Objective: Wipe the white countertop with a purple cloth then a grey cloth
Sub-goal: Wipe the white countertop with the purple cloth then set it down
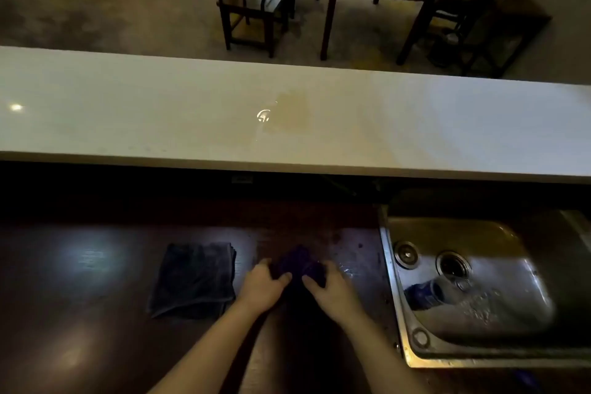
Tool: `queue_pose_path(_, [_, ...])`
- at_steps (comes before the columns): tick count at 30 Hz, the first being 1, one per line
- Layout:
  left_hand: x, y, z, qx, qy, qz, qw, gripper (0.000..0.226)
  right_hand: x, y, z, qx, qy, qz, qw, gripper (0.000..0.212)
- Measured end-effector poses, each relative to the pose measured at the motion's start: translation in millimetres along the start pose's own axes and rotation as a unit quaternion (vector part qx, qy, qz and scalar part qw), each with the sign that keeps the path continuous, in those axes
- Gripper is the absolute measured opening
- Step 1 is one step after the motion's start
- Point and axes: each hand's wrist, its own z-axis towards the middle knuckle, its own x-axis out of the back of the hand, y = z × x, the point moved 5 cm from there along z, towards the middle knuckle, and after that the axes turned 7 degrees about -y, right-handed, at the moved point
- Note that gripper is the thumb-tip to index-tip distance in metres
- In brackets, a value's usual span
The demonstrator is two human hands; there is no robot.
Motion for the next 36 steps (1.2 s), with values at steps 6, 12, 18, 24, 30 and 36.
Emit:
queue_pose_path(6, [-13.1, -7.2, 9.4, 0.060, -0.007, -0.101, 0.993, 0.044, -9.1, 6.8, -2.7, 0.019, -0.039, 0.124, 0.991, 0.034])
queue_pose_path(12, [-16.6, -7.5, 1.5, 0.040, -0.034, -0.289, 0.956, 0.027, 2.5, -8.2, -16.9, 0.001, -0.075, 0.368, 0.927, 0.018])
queue_pose_path(18, [10.8, 6.6, -17.7, 0.025, -0.049, -0.402, 0.914, 0.027, 11.3, -30.5, -24.5, 0.002, -0.093, 0.482, 0.871, 0.031])
queue_pose_path(24, [60.4, 36.5, -40.4, -0.076, -0.011, -0.405, 0.911, 0.019, 32.6, -67.8, -29.5, 0.095, -0.041, 0.475, 0.874, 0.049])
queue_pose_path(30, [113.3, 86.1, -67.3, -0.187, 0.028, -0.377, 0.907, 0.021, 67.8, -122.2, -42.7, 0.184, -0.022, 0.474, 0.861, 0.041])
queue_pose_path(36, [174.0, 122.3, -76.6, -0.250, 0.050, -0.366, 0.895, 0.027, 115.2, -176.7, -51.4, 0.241, 0.027, 0.472, 0.848, 0.044])
